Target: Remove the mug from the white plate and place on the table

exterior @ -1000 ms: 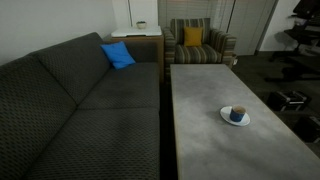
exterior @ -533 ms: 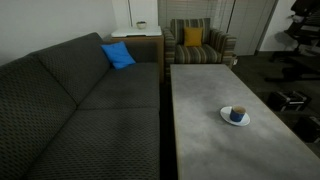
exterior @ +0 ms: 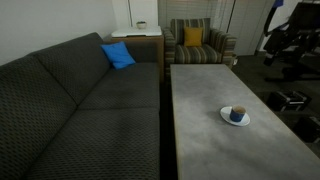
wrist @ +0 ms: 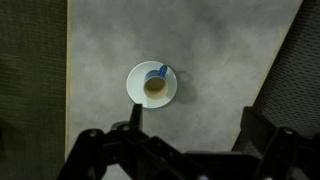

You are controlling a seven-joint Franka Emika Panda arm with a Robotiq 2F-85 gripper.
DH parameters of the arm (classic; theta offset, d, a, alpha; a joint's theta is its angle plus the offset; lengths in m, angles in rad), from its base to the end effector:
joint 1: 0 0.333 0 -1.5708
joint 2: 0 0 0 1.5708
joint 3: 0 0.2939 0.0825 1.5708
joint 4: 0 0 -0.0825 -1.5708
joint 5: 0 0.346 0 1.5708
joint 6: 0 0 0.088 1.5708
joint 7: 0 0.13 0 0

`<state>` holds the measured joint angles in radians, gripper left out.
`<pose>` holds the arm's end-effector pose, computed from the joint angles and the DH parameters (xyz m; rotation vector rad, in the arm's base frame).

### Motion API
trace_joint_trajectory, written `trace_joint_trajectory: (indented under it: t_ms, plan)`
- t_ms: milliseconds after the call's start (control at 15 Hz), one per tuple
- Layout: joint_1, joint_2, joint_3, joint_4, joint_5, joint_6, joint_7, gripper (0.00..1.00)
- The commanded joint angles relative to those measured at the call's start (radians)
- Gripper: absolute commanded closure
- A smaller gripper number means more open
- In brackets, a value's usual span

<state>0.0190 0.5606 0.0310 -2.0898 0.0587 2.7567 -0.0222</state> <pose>0.5627 0.0265 0.1520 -3.0946 -0.0206 -0.1635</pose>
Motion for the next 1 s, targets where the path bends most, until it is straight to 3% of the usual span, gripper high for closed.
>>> trace_joint_trajectory:
  t_ms: [0,133,200,533,933]
  plan:
    - [-0.027,0.176,0.021,0.160,0.002,0.001,-0.024,0.00]
    - [-0.011,0.251,-0.002,0.233,-0.003,-0.048,0.015,0.00]
    - [-0.008,0.173,0.004,0.148,-0.007,-0.011,0.010,0.00]
    - [0.010,0.258,-0.014,0.217,-0.018,0.002,0.026,0.00]
    - [-0.061,0.420,0.061,0.372,0.017,0.014,-0.033,0.00]
